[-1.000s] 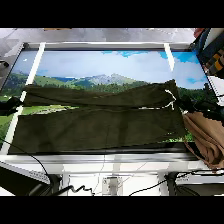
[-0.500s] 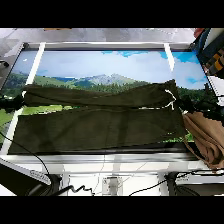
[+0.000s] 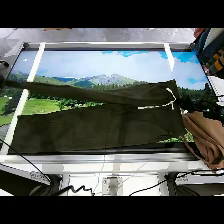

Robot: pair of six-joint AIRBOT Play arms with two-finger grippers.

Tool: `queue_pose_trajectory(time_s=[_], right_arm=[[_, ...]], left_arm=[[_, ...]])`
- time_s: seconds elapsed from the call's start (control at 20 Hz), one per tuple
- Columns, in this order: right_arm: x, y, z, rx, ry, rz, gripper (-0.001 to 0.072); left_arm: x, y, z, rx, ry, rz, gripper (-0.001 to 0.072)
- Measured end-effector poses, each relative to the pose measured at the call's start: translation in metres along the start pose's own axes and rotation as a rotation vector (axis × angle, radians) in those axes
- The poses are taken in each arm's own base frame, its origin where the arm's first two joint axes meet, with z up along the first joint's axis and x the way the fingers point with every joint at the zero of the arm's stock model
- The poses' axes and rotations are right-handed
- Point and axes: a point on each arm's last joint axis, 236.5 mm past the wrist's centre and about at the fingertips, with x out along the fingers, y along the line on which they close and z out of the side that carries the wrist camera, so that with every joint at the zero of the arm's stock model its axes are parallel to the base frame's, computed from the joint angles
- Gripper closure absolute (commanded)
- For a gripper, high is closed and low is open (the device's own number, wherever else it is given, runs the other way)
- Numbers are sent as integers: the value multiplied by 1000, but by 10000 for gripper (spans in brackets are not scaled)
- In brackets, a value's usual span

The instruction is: Fold the clothes and pants, and hang the long-sleeved shirts on hangers.

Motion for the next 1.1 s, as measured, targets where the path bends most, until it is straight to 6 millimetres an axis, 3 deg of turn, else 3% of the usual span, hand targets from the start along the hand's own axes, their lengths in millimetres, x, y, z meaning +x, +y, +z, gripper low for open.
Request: queue_pose_trajectory(time_s=[0.15, 0.3, 0.65, 0.8, 0.85, 0.9, 0.95, 1.0, 1.1], right_arm=[[0, -4, 5, 29, -20, -15, 681], [0, -7, 8, 48, -36, -28, 681], [-1, -19, 14, 44, -59, -80, 681], [-2, -22, 13, 39, -58, -91, 670], [-2, -23, 14, 39, -60, -93, 493], [-2, -24, 15, 37, -64, -98, 195], [-2, -25, 17, 38, -74, -104, 56], [-2, -26, 17, 37, -73, -105, 56], [-3, -25, 17, 34, -73, -104, 57]], left_arm=[[-16, 5, 7, 30, 7, 43, 690], [-15, 18, -16, 59, 106, 91, 688], [25, 44, -122, -5, 472, 94, 688], [41, 49, -156, -91, 570, 96, 686], [45, 50, -164, -105, 591, 95, 653], [47, 50, -168, -117, 603, 96, 391], [49, 51, -171, -124, 609, 100, 81], [50, 50, -174, -132, 616, 98, 6], [52, 46, -173, -151, 615, 85, 14]])
